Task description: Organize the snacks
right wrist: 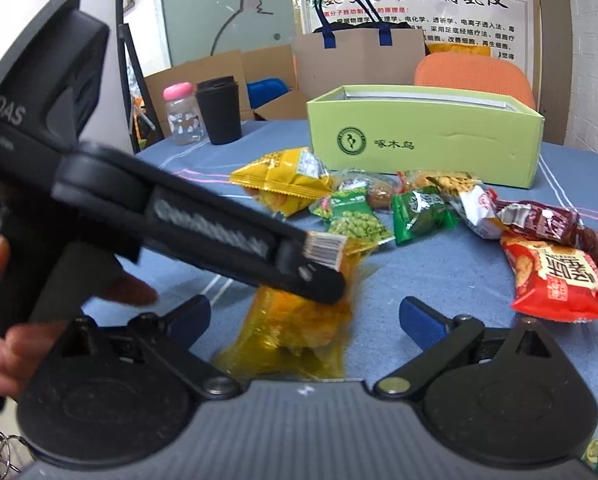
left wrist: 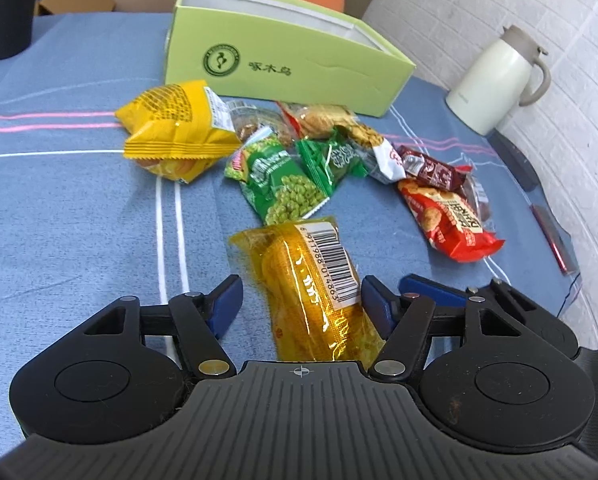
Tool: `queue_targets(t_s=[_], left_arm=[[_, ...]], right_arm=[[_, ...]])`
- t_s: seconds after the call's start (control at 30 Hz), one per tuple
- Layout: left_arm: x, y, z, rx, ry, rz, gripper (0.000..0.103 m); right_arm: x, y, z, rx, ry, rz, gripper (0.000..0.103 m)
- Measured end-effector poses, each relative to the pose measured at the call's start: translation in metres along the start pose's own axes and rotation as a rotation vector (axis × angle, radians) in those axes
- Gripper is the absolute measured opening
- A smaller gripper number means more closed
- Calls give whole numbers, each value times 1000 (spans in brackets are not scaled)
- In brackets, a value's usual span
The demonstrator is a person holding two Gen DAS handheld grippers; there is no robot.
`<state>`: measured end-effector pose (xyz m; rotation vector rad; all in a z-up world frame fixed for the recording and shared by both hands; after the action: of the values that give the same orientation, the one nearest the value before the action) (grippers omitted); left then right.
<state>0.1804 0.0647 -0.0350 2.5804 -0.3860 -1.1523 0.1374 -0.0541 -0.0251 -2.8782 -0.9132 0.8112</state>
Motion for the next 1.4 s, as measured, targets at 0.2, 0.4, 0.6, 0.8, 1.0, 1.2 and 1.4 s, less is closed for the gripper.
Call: queue_targets(t_s=[0.2,0.4,0.6,0.8,1.0,1.2,1.4], left_arm=[[2,0,-2,-11,-8,18,57],[5,0,-5,-14,-16,51,54],[9,-4,-6,-10,-25,62,52],[11,-1,-1,-13,4,59,33],[-22,8,-23,-45,75,108,21],[-15,17,-124,18,197,116,21],[30,-2,-234,24,225,32,21]], right_arm=[[-4,-7,-2,-8,20,-19,100],[5,-6,0,1,-2,-23,96],[1,2,-2,10,5,7,74],[15,-13,9,-73,-31,-12,77],[-10,-10,-30,-77,38,-64,62],[27,30,-123,-156,126,-46,62],[109,72,-206,-131,111,-86,62]])
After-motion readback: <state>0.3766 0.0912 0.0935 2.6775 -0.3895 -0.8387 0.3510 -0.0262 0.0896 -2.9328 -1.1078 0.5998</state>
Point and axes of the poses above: each gripper's, at about its wrist camera, not at the fingertips, and x roughly the way its jaws point, y to its right, z to its underside, the point moved 4 cm from there along x, roughly the way its jaws point, and after that the axes turned 6 degrees about y, right-handed, at the moved point
